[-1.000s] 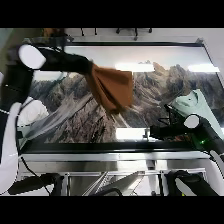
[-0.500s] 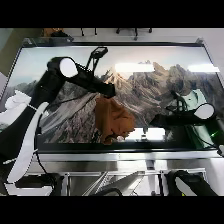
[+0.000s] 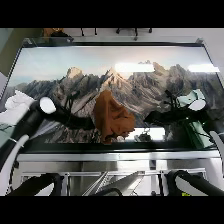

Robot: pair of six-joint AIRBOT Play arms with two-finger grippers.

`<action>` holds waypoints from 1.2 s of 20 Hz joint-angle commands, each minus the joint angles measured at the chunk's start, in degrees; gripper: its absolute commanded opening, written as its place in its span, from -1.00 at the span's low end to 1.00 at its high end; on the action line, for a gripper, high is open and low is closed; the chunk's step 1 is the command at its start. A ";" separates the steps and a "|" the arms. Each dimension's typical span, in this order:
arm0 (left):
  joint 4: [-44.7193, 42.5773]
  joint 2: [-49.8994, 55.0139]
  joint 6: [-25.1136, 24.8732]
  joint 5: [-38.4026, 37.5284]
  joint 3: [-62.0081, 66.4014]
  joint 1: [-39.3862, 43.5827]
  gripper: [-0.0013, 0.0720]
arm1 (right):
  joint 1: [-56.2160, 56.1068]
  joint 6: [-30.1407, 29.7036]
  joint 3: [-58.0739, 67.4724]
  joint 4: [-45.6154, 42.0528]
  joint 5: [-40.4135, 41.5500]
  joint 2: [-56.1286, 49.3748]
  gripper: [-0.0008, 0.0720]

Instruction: Fold the shirts.

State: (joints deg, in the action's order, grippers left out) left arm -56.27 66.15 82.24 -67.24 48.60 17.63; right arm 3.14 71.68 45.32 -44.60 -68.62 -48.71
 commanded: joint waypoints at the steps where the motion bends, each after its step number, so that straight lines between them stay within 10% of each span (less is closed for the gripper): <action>1: 17.57 -3.93 -7.58 23.32 -20.11 5.88 0.97 | -1.66 -7.32 -0.79 9.88 2.73 -7.89 0.45; 9: 24.46 11.26 -13.44 31.95 -13.07 14.58 0.96 | -11.17 -14.64 -0.70 20.50 12.57 -19.78 0.18; 10: 24.30 12.37 -13.49 30.93 -11.30 14.38 0.64 | -11.15 -16.17 -0.68 22.58 13.05 -20.20 0.15; 12: 24.30 13.07 -14.80 28.15 -8.68 13.55 -0.60 | -11.08 -19.78 -0.26 25.22 13.14 -20.20 -0.75; 13: 24.30 12.98 -15.72 26.97 -7.74 12.83 -0.92 | -10.93 -20.06 0.22 25.62 13.05 -20.11 -0.83; 24: 24.28 -13.64 -15.80 7.15 1.07 -15.85 -0.94 | 7.65 -19.23 16.85 32.65 -0.52 -0.11 -0.92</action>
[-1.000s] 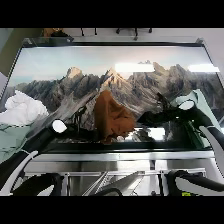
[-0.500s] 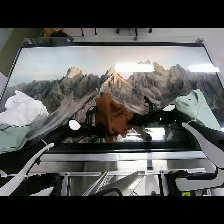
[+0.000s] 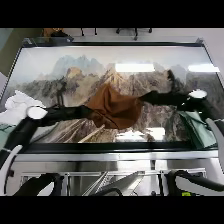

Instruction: Fold the shirts.

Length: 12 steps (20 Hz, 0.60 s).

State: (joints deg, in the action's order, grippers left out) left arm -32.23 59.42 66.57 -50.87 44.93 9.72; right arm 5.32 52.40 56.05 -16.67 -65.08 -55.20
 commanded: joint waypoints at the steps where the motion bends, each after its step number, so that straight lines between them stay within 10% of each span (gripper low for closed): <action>1: 0.26 -8.57 -0.09 -11.89 8.22 -9.53 -0.94 | 6.51 -0.13 8.66 5.70 -4.24 8.37 -0.92; 12: 0.26 -14.01 1.49 -24.15 43.50 -23.61 -0.94 | 7.80 3.80 32.61 -7.28 -2.40 20.17 -0.92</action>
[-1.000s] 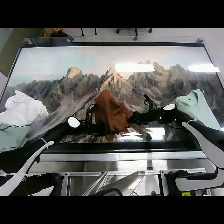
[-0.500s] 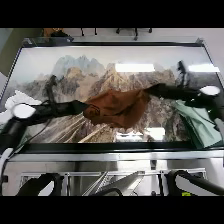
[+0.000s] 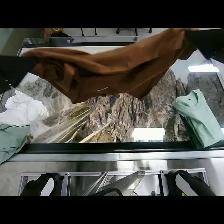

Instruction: Fold the shirts.

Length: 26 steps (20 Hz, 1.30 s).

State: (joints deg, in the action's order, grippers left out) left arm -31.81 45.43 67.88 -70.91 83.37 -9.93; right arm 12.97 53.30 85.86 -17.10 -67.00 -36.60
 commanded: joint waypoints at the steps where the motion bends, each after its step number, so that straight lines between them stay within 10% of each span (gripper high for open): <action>1: -0.02 1.03 0.17 -6.97 4.28 -3.85 -0.94 | 0.13 3.96 1.84 -7.80 -2.51 0.74 -0.92; 10: -11.13 20.22 -3.02 0.09 -28.52 17.07 -0.93 | -2.47 2.16 -37.53 -8.66 -3.37 -8.44 -0.91; 18: -11.58 44.76 -6.97 2.62 -25.86 13.22 -0.93 | -2.34 -7.96 -47.65 -6.67 11.72 -24.46 -0.85; 21: -11.61 48.43 -6.93 -4.50 -18.71 10.67 -0.91 | -2.21 -7.91 -44.52 -6.91 11.63 -24.04 0.05; 22: -11.76 48.78 -6.93 -7.13 -16.52 9.77 -0.72 | -2.23 -7.91 -42.95 -7.37 11.02 -23.10 0.05; 23: -11.76 48.74 -6.71 -9.22 -14.82 8.85 0.25 | -2.23 -7.91 -41.51 -7.85 10.51 -21.97 0.05; 24: -11.76 48.52 -5.75 -10.91 -13.51 7.87 0.58 | -2.23 -7.87 -40.06 -8.61 9.92 -20.55 0.14; 26: -11.74 47.45 -5.22 -13.16 -12.31 5.90 0.59 | -2.23 -6.62 -38.66 -10.32 9.53 -17.66 0.45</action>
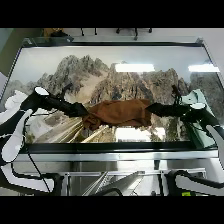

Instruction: Fold the shirts.

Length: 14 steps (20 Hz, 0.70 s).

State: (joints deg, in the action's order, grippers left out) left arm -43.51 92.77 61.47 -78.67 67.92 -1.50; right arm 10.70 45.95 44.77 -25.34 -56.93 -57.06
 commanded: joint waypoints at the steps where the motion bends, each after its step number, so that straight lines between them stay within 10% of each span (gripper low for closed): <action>1: -0.04 -0.79 1.60 -5.46 2.67 -3.52 0.59 | 0.04 1.62 2.43 -3.58 -0.61 4.07 0.45; 5: 0.02 -5.79 0.39 -1.64 -6.51 -5.20 0.59 | -0.02 11.56 1.57 -15.56 -7.65 6.93 0.45; 14: 4.50 -8.92 -3.63 10.12 -15.63 2.64 0.59 | -0.09 10.91 -11.47 -15.47 -1.90 7.06 0.85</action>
State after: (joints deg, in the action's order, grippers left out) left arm -40.91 84.07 58.83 -72.84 53.41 -1.87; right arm 10.66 57.28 35.68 -40.91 -62.67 -49.01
